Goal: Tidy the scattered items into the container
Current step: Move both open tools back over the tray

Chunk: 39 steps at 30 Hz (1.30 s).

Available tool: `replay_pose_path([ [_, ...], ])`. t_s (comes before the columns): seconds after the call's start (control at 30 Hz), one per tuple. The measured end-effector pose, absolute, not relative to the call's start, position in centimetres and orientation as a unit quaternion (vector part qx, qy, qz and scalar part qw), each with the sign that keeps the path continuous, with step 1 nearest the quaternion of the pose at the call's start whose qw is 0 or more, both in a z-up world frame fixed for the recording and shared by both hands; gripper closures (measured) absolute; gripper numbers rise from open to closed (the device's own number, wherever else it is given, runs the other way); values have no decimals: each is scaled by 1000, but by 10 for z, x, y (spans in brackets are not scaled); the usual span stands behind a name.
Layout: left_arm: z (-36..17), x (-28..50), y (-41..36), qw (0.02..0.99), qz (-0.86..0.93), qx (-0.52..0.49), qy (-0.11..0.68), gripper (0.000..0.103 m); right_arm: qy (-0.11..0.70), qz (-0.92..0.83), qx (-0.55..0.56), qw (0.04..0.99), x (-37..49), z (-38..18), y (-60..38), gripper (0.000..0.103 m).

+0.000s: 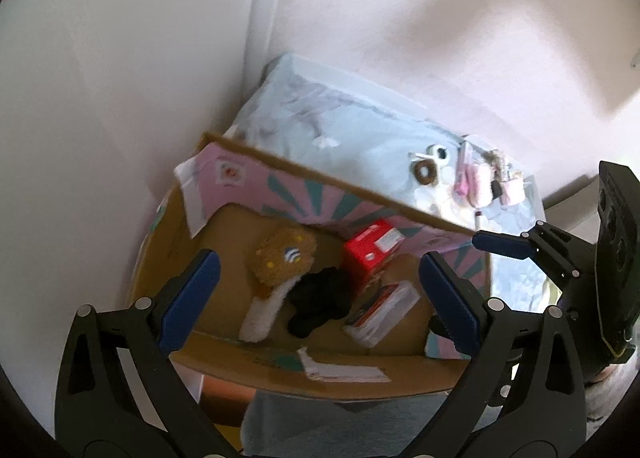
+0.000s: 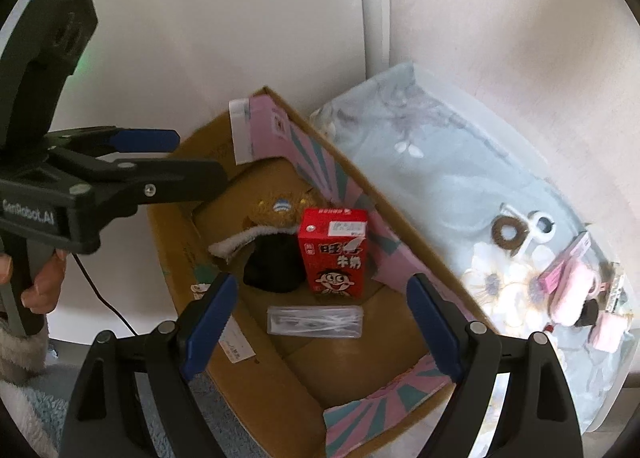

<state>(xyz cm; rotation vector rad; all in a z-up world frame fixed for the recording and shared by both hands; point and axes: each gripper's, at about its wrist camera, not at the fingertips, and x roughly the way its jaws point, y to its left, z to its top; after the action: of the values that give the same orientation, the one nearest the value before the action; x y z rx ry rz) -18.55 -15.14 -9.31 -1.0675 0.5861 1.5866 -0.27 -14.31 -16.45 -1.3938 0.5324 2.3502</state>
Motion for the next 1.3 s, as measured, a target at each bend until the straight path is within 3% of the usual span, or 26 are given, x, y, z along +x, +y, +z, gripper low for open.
replay_pose_path([
  [0.47,-73,-76,-80,636,596,-384,304,3,251,809,-417,328,121,-139,-88,19],
  [0.73,-96,8,-36,665,542,-399,326,3,283,768,-398,415,210,-141,-55,19],
  [1.07,-134,70,30,637,546,-417,350,4,277,741,-412,453,273,-155,-12,19],
  [1.3,-190,76,82,571,589,-452,349,5,275,734,-439,439,295,-195,38,19],
])
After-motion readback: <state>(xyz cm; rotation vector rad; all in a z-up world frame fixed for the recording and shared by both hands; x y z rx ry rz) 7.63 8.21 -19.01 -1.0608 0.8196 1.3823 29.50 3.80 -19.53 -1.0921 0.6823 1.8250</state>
